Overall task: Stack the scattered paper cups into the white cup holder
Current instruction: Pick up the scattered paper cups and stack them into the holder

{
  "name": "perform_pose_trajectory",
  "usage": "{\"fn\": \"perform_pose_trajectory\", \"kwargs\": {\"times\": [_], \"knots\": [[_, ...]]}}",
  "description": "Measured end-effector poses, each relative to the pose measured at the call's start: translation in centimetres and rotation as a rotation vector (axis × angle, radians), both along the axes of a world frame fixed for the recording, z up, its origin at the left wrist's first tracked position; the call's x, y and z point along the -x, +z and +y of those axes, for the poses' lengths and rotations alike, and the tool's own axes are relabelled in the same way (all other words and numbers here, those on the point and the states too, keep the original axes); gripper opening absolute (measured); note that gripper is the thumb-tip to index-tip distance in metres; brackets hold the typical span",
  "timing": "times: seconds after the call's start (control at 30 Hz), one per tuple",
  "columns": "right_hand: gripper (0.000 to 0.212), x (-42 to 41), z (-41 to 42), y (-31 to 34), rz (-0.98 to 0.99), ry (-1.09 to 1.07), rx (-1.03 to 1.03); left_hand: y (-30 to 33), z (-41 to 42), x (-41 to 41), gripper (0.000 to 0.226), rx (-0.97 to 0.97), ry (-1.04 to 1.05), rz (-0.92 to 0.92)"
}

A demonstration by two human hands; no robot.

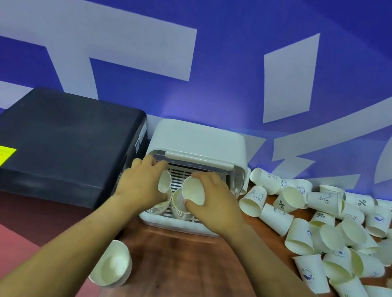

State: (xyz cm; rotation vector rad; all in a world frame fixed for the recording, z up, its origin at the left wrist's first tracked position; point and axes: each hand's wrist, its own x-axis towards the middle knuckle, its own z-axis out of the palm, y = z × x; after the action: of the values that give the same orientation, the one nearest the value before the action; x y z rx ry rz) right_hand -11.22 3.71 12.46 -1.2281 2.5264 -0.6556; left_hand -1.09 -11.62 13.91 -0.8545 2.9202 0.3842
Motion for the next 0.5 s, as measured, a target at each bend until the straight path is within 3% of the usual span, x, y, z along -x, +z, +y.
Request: {"fn": "perform_pose_trajectory", "kwargs": {"times": [0.5], "knots": [[0.068,0.2,-1.9,-3.4,-0.079,-0.05,-0.218,-3.4,-1.0,0.7,0.075,-0.097,-0.033,-0.145]]}}
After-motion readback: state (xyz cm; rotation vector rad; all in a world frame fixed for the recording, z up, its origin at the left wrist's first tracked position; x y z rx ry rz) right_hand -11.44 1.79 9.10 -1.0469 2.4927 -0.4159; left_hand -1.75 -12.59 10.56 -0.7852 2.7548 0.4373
